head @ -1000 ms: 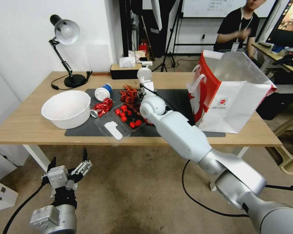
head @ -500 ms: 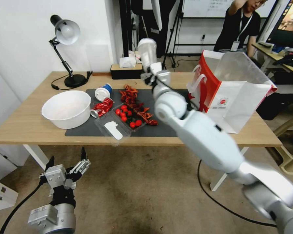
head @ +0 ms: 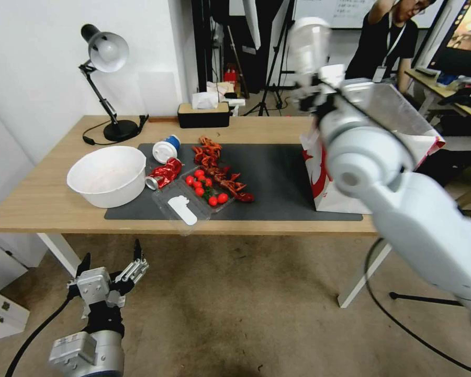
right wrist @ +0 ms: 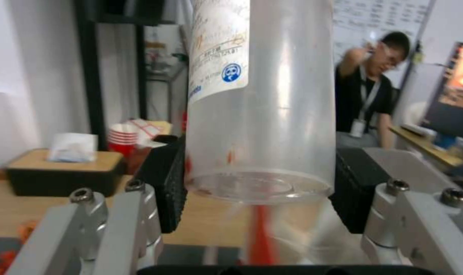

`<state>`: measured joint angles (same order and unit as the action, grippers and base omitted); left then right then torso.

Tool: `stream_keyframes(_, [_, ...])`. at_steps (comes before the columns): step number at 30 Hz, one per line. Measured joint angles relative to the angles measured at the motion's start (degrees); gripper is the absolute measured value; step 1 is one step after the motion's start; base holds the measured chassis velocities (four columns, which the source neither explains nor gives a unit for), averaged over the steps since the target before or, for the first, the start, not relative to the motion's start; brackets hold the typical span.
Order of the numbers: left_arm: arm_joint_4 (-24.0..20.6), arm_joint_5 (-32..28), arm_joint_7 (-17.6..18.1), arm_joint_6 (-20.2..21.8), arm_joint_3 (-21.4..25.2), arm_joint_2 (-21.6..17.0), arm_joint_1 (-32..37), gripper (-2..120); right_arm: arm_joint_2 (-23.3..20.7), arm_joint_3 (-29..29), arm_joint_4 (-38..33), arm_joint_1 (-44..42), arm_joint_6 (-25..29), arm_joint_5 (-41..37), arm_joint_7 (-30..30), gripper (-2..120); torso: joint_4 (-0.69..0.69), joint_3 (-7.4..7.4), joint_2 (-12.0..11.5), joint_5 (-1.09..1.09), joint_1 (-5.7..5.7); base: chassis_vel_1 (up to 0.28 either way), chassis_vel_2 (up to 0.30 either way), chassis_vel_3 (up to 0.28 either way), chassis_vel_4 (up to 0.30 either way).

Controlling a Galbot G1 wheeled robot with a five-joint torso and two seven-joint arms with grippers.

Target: Pick up the trash from the table and place it into the takeout bag.

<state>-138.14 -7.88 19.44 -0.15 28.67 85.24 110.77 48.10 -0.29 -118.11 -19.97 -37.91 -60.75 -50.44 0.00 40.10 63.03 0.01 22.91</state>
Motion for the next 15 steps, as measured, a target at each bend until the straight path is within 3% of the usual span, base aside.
stream_keyframes(2, [-0.4, 0.1, 0.0, 0.0, -0.1, -0.1, 0.1, 100, -3.1, 3.6, -0.5, -3.3, 0.2, -1.4, 0.3, 54, 0.0, 0.0, 0.0, 0.02, -0.01, 0.0, 0.0, 0.0, 0.0])
stream_keyframes(6, [-0.4, 0.5, 0.0, 0.0, -0.5, -0.1, 0.1, 100, -5.3, 6.9, -1.1, -7.1, 0.6, -1.5, 1.0, 54, 0.0, 0.0, 0.0, 0.02, 0.0, 0.0, 0.0, 0.0, 0.0])
stream_keyframes(13, [-0.3, 1.0, 0.0, -0.1, -1.1, 0.1, 0.3, 100, -6.3, 9.8, -1.1, -10.1, 0.7, -2.6, 0.6, 54, 0.01, 0.0, 0.0, -0.01, 0.0, 0.0, 0.0, 0.0, 0.0])
stream_keyframes(15, [-0.3, 1.1, -0.1, -0.1, -1.1, 0.1, 0.4, 100, -6.6, 10.7, -1.0, -11.1, 0.7, -2.8, 0.8, 62, 0.0, 0.0, 0.0, -0.01, 0.0, 0.0, 0.0, 0.0, 0.0])
